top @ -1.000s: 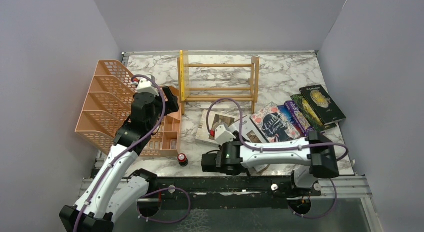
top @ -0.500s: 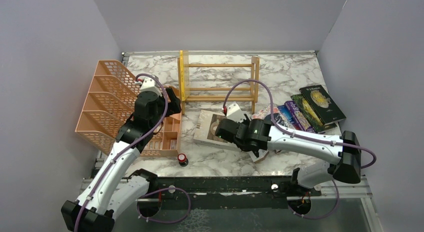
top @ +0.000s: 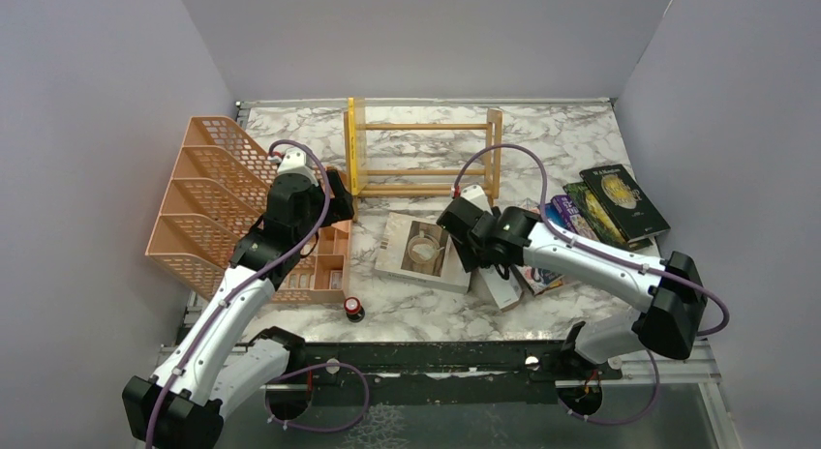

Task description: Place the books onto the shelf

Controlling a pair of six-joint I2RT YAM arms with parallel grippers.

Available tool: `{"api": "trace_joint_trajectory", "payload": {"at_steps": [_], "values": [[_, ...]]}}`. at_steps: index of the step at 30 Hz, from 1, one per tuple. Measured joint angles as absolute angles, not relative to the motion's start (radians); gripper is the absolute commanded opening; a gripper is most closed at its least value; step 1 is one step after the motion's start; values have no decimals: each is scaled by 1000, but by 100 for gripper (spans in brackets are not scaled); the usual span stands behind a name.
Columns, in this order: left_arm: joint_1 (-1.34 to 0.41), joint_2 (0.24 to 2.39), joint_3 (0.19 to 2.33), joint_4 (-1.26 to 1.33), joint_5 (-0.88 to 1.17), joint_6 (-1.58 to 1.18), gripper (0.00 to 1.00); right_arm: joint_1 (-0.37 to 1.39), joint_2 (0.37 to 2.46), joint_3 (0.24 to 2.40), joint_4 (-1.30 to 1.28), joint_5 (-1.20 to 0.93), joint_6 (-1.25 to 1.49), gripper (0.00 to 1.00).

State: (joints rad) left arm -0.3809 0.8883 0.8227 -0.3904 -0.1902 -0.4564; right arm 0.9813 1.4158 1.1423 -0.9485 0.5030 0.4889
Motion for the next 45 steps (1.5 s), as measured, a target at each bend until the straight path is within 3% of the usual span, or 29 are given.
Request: {"api": "trace_joint_trajectory", "payload": {"at_steps": [6, 9, 16, 29, 45], "values": [[-381, 889, 822, -390, -190, -456, 88, 965, 1417, 1143, -944, 505, 452, 39], [-381, 889, 822, -390, -190, -456, 88, 962, 1417, 1156, -952, 507, 440, 32], [-381, 884, 815, -390, -183, -457, 88, 962, 1358, 1165, -950, 492, 415, 32], [-381, 907, 829, -318, -199, -487, 88, 962, 1039, 1232, -870, 416, 339, 36], [-381, 963, 863, -285, -255, -460, 88, 962, 1208, 1398, -604, 440, 366, 37]]}}
